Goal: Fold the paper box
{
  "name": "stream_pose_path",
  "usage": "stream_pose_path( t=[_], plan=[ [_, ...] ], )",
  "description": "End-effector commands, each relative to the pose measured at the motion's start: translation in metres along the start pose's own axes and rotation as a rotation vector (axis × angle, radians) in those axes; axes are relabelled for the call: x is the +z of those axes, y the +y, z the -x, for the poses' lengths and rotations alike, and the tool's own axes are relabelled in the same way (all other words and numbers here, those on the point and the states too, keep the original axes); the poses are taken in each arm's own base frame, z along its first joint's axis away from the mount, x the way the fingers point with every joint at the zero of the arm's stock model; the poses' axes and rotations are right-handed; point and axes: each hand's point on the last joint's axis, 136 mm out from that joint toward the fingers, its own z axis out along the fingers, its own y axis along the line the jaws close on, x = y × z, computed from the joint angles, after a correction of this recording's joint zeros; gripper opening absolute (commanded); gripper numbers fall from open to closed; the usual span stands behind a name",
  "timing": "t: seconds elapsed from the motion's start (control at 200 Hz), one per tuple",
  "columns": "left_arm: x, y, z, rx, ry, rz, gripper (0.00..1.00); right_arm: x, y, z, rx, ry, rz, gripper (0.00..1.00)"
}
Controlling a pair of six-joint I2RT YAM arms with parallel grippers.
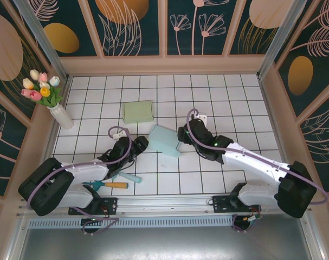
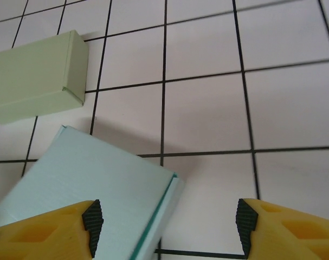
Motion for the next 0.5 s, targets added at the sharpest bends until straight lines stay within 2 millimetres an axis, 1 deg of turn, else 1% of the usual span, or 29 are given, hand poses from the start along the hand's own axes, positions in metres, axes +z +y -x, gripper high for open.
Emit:
stream_pose_path(
  t=[0.0, 0.095, 0.18, 0.275, 0.495],
  plan=[
    [0.001, 0.018, -0.01, 0.038, 0.013, 0.041, 0.59, 0.015, 0.009, -0.005, 0.197, -0.006, 0.041, 0.69],
    [0.004, 0.024, -0.015, 0.058, 0.025, 0.06, 0.59, 0.029, 0.01, -0.013, 0.176, 0.019, 0.028, 0.69],
    [0.005, 0.029, -0.019, 0.071, 0.035, 0.075, 0.6, 0.041, 0.015, -0.026, 0.143, 0.059, 0.042, 0.68],
    [0.005, 0.03, -0.019, 0.082, 0.034, 0.08, 0.59, 0.052, 0.02, -0.038, 0.117, 0.088, 0.063, 0.67],
    [0.002, 0.023, -0.015, 0.098, 0.017, 0.079, 0.6, 0.077, 0.018, -0.054, 0.043, 0.139, 0.035, 0.57]
  ],
)
